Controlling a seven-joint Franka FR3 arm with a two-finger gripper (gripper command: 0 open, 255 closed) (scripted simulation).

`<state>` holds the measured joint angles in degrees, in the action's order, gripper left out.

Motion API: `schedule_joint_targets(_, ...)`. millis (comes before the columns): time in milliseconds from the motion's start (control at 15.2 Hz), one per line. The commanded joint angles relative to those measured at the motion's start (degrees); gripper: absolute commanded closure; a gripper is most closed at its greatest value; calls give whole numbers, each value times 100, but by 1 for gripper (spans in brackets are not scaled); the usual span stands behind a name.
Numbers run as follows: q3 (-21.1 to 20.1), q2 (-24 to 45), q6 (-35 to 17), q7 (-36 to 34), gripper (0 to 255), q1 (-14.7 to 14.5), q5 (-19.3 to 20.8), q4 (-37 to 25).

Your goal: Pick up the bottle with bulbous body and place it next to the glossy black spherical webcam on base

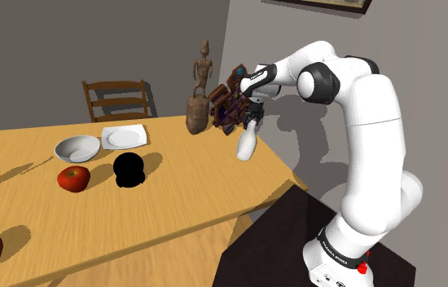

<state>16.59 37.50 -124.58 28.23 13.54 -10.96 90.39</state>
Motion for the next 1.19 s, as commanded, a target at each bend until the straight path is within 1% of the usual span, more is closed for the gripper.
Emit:
schedule_joint_targets(0,0,0,0,0,255,0,0,0)
schedule_joint_targets(594,0,1,-1,0,255,0,0,0)
schedule_joint_targets(1122,69,-319,440,-51,255,-39,98,-130)
